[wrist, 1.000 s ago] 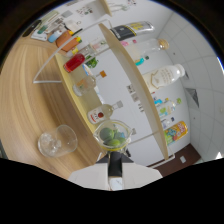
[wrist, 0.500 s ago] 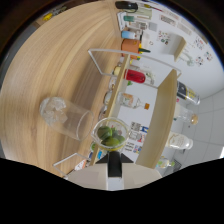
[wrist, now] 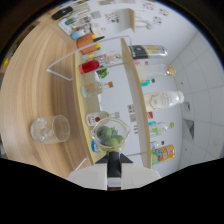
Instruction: Make me a cup of Mojito.
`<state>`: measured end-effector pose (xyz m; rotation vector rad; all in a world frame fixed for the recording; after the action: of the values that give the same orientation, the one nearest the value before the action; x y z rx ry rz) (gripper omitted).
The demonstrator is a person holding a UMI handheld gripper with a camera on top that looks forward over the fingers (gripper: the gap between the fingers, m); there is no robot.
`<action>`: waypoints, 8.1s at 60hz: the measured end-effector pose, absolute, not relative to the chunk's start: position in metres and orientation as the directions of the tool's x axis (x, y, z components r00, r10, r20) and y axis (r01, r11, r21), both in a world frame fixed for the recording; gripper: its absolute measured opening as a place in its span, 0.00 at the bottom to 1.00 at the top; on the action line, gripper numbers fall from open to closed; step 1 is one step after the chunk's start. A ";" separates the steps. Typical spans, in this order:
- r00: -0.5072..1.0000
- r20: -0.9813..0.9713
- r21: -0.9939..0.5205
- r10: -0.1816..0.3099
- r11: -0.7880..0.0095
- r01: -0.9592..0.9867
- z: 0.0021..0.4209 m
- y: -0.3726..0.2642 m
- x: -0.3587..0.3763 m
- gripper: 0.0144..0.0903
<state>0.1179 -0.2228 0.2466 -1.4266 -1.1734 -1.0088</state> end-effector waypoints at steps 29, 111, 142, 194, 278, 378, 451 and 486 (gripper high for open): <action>0.987 0.154 -0.877 0.039 -0.454 0.155 0.155 -0.265 0.229 0.02; 0.990 -0.032 -0.899 -0.138 -0.428 -0.088 0.165 -0.309 0.165 0.92; 0.998 -0.068 -0.911 -0.012 -0.408 -0.067 0.180 -0.282 0.031 0.93; 1.000 -0.024 -0.893 0.019 -0.449 -0.013 0.182 -0.109 0.040 0.28; 0.126 0.978 -0.076 0.165 -0.277 0.958 0.199 -0.191 0.140 0.26; 0.999 -0.007 -0.841 0.032 -0.540 0.011 0.045 -0.208 0.163 0.26; 0.997 -0.026 -0.919 -0.066 -0.390 -0.050 0.166 -0.306 0.108 0.93; 0.999 -0.034 -0.969 0.012 -0.244 -0.030 0.312 -0.268 -0.075 0.93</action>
<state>-0.0746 -0.2684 0.3117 -1.8166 0.0135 0.0393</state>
